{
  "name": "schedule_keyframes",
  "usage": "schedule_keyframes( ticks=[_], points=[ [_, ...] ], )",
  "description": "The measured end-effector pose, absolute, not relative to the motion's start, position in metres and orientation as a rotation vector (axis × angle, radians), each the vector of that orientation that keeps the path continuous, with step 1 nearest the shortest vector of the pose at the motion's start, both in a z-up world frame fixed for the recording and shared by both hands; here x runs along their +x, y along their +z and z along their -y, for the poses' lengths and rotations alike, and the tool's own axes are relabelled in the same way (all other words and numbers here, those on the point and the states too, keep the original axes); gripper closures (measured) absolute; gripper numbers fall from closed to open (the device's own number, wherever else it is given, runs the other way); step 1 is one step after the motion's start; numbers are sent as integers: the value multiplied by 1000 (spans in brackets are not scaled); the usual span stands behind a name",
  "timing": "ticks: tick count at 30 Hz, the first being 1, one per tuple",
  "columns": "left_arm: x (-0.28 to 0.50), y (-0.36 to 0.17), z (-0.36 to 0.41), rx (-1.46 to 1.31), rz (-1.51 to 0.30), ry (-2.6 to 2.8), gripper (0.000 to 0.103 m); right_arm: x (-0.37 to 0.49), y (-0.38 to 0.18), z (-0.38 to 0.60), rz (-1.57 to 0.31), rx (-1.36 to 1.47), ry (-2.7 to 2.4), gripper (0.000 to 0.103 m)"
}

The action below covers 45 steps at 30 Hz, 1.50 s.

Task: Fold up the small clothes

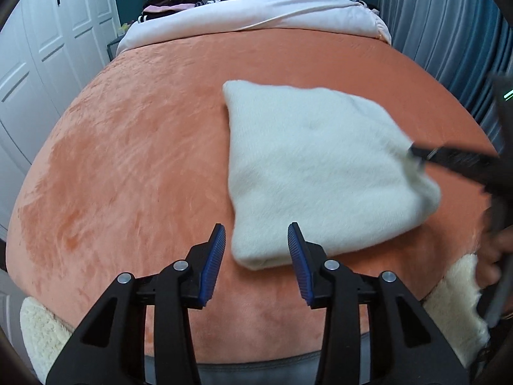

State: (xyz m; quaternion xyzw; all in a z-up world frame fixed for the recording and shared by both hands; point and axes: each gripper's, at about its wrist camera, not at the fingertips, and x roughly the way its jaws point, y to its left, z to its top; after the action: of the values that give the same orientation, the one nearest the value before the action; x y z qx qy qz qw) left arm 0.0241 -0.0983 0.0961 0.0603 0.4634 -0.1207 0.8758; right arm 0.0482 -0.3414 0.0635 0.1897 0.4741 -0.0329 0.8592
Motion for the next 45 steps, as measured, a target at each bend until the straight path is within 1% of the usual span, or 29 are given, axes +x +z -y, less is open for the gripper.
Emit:
schedule_keyframes(
  ticks=[1, 2, 5, 8, 9, 11, 13, 15, 16, 17, 18, 19, 20, 22, 23, 24, 30, 32, 38, 39, 40, 41, 42, 43, 44, 45],
  points=[
    [28, 97, 100, 120, -966, -252, 64, 55, 46, 340, -1048, 368, -91, 89],
    [31, 98, 103, 120, -966, -248, 64, 59, 36, 338, -1062, 340, -98, 89],
    [39, 100, 107, 128, -963, -241, 64, 56, 64, 336, -1026, 359, -101, 86],
    [43, 98, 110, 118, -972, -240, 64, 50, 83, 334, -972, 358, -79, 86],
    [45, 95, 110, 118, -980, -238, 64, 52, 76, 334, -991, 334, -94, 86],
    [45, 92, 113, 117, -993, -240, 64, 60, 44, 334, -1089, 297, -110, 85],
    [46, 91, 115, 131, -996, -241, 64, 59, 43, 334, -1071, 298, -107, 84],
    [46, 90, 115, 138, -999, -240, 63, 57, 56, 336, -1058, 323, -101, 79],
    [46, 90, 114, 132, -1003, -242, 62, 53, 64, 338, -1035, 343, -98, 71],
    [47, 90, 112, 123, -1005, -240, 53, 50, 68, 340, -1018, 359, -94, 54],
    [49, 90, 111, 113, -1003, -235, 36, 46, 71, 341, -1002, 375, -95, 45],
    [51, 92, 108, 94, -997, -235, 25, 41, 74, 345, -978, 392, -99, 31],
    [53, 95, 104, 61, -983, -242, 10, 37, 74, 348, -959, 406, -104, 25],
    [61, 100, 93, -24, -948, -270, 7, 33, 64, 353, -964, 444, -98, 22],
    [67, 101, 90, -58, -952, -282, 5, 32, 56, 358, -989, 479, -89, 22],
    [76, 99, 86, -102, -964, -296, 5, 34, 48, 364, -1008, 524, -79, 22],
    [134, 55, 62, -354, -1130, -284, 5, 49, -2, 379, -1065, 809, 7, 20],
    [145, 38, 58, -456, -1179, -315, 5, 55, -13, 380, -1056, 869, 38, 17],
    [162, 9, 73, -619, -1277, -423, 5, 82, -25, 369, -1031, 940, 117, 16],
    [163, 9, 78, -608, -1285, -405, 5, 85, -24, 367, -1030, 932, 115, 17],
    [162, 13, 81, -592, -1275, -395, 7, 87, -22, 365, -1028, 924, 105, 25],
    [161, 18, 83, -580, -1267, -391, 13, 88, -18, 364, -1028, 911, 93, 45],
    [160, 24, 83, -575, -1263, -389, 22, 87, -12, 364, -1015, 898, 83, 56],
    [158, 30, 82, -575, -1253, -397, 26, 86, -3, 364, -995, 899, 90, 64],
    [156, 39, 81, -576, -1239, -415, 34, 82, 8, 364, -970, 900, 101, 67],
    [154, 49, 79, -574, -1226, -437, 39, 80, 19, 360, -947, 890, 114, 67]
  ],
)
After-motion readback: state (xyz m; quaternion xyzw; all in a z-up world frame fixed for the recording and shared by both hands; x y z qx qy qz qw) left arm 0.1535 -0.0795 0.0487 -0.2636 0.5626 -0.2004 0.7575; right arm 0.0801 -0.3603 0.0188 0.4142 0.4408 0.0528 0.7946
